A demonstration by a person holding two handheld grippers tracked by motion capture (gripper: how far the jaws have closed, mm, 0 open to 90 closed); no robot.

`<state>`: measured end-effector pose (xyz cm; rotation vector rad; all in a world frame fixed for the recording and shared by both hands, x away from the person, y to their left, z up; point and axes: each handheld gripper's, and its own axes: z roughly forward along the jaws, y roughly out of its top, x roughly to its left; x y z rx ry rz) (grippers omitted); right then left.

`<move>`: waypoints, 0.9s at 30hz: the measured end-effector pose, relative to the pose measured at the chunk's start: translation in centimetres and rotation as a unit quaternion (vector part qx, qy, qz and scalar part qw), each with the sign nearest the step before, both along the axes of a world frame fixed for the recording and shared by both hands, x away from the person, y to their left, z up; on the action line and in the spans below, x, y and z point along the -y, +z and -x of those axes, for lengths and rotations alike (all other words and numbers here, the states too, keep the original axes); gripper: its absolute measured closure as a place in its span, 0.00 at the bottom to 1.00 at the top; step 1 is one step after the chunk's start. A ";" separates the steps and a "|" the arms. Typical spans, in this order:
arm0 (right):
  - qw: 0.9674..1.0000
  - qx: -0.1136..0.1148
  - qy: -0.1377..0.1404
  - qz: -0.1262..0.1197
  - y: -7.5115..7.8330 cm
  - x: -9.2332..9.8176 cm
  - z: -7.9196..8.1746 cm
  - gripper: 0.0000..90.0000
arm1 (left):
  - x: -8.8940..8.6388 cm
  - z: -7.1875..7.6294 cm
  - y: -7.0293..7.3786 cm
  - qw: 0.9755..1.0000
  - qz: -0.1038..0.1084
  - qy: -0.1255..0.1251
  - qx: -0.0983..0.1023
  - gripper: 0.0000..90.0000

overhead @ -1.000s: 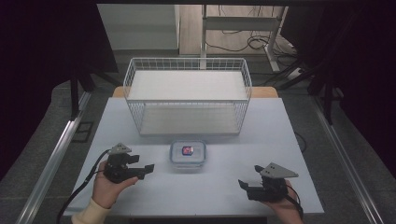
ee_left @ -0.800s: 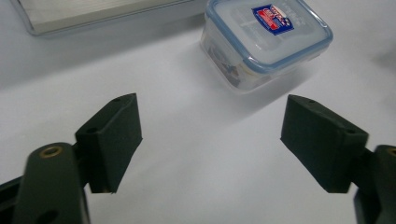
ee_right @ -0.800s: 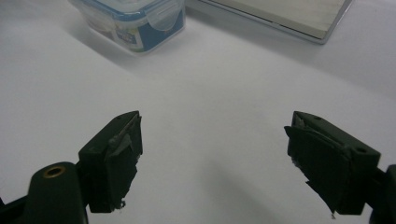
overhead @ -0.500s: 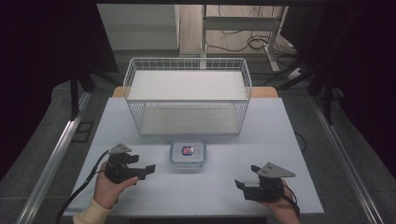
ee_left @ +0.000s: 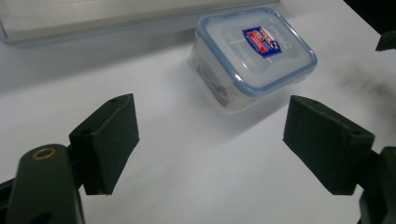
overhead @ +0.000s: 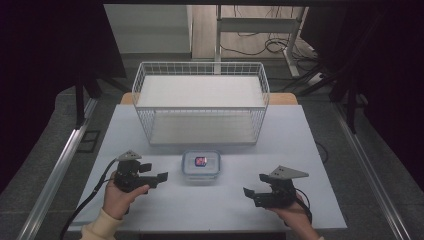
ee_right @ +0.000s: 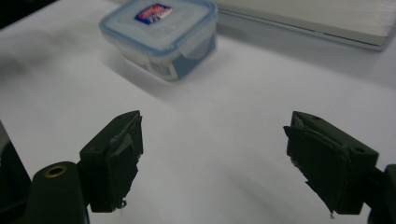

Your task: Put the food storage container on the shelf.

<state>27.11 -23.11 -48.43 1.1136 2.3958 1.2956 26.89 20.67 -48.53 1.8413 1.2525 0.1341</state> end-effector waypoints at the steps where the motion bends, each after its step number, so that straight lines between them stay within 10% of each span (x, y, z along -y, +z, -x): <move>1: 1.000 -0.005 0.000 -0.004 0.2 -0.2 -0.2 0.20 | 0.0 -0.1 0.1 1.000 0.002 0.001 -0.002 0.19; 5: 1.000 -0.024 0.003 -0.012 0.7 -1.3 -1.4 0.17 | 0.6 -0.8 0.8 1.000 -0.014 -0.002 0.007 0.19; 27: 0.987 -0.129 0.014 -0.098 0.6 -6.5 -7.3 0.16 | 2.4 -5.2 1.5 0.997 0.061 -0.024 -0.031 0.19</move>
